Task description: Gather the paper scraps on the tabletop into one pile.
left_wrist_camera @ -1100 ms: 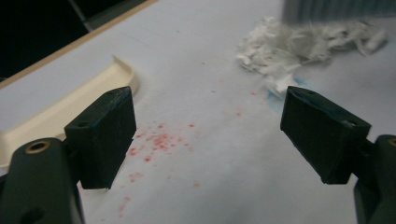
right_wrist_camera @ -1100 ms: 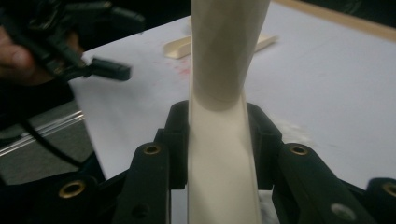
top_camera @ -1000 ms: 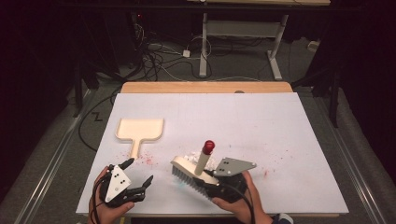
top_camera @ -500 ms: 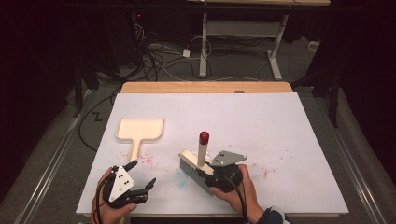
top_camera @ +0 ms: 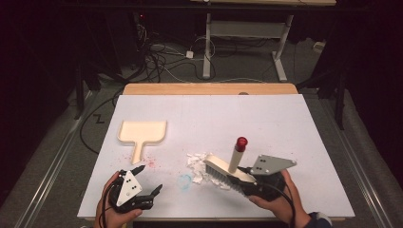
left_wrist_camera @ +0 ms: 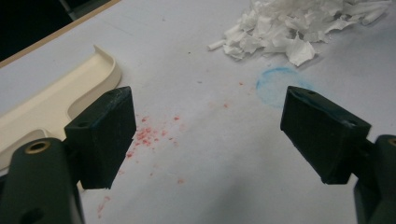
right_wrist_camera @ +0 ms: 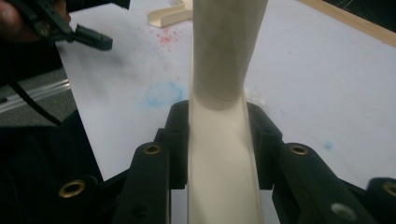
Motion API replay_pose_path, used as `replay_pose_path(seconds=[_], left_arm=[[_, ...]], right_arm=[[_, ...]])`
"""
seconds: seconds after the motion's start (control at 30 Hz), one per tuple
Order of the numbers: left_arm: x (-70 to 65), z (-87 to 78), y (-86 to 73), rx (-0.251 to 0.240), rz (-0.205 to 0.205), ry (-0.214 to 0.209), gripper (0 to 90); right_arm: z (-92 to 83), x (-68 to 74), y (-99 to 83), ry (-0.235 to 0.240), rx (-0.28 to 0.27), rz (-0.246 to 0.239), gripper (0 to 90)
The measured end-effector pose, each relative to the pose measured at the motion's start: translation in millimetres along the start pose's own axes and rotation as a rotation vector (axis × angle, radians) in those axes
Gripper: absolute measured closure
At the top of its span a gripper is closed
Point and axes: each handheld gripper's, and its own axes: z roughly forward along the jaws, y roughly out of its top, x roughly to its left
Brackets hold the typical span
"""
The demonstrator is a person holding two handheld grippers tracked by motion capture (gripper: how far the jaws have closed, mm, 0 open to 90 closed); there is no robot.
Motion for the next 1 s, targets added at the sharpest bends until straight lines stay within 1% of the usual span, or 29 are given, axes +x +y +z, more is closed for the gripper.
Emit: replay_pose_path(seconds=[0.13,0.2,0.23,0.33,0.4,0.43,0.47,0.53,0.63,0.67,0.73,0.8,0.9,0.93,1.0], left_arm=[[-1.8,0.4,0.8,0.005,0.008,-0.003,17.3],[-2.0,1.2,0.9,0.010,0.012,-0.005,17.3],[-2.8,1.4,0.7,0.019,0.005,-0.010,17.3],[-3.5,2.1,1.0,0.023,0.010,-0.014,17.3],[-4.0,2.5,1.3,0.027,0.013,-0.014,17.3],[-4.7,3.3,1.4,0.025,0.008,-0.017,17.3],[-4.8,3.6,1.7,0.026,0.012,-0.019,17.3],[-5.6,4.5,2.0,0.028,0.016,-0.024,17.3],[-6.1,6.1,2.1,0.034,0.022,-0.031,17.3],[-6.3,6.7,2.2,0.036,0.024,-0.033,17.3],[-6.6,7.1,2.3,0.036,0.027,-0.037,17.3],[-6.7,7.1,2.2,0.036,0.028,-0.038,17.3],[-5.8,7.3,1.8,0.035,0.023,-0.039,17.3],[-5.6,7.2,1.7,0.034,0.023,-0.039,17.3],[-5.5,7.4,1.4,0.035,0.022,-0.042,17.3]], right_arm=[[-23.3,-6.3,-18.3,0.003,0.026,-0.021,68.0],[-33.0,-7.3,-27.9,-0.004,0.049,-0.033,68.0],[-37.0,-7.3,-33.0,-0.001,0.060,-0.034,68.1],[-44.0,-8.0,-47.6,-0.005,0.101,-0.050,68.0],[-45.1,-8.7,-55.3,-0.022,0.116,-0.054,68.0],[-44.3,-10.0,-57.5,-0.016,0.122,-0.058,68.0],[-41.9,-11.2,-60.2,-0.004,0.133,-0.047,68.0],[-37.3,-12.5,-61.2,0.000,0.125,-0.048,68.1],[-27.4,-13.1,-57.9,0.006,0.105,-0.070,68.1],[-22.3,-12.7,-55.9,0.003,0.099,-0.073,68.1],[-10.6,-11.8,-50.7,-0.002,0.087,-0.099,68.1],[-0.3,-12.7,-44.9,0.000,0.084,-0.110,68.1],[13.8,-12.5,-34.4,0.002,0.067,-0.127,68.1],[18.2,-12.1,-30.7,0.004,0.063,-0.142,68.1],[25.2,-10.5,-24.1,-0.001,0.051,-0.157,68.1]])
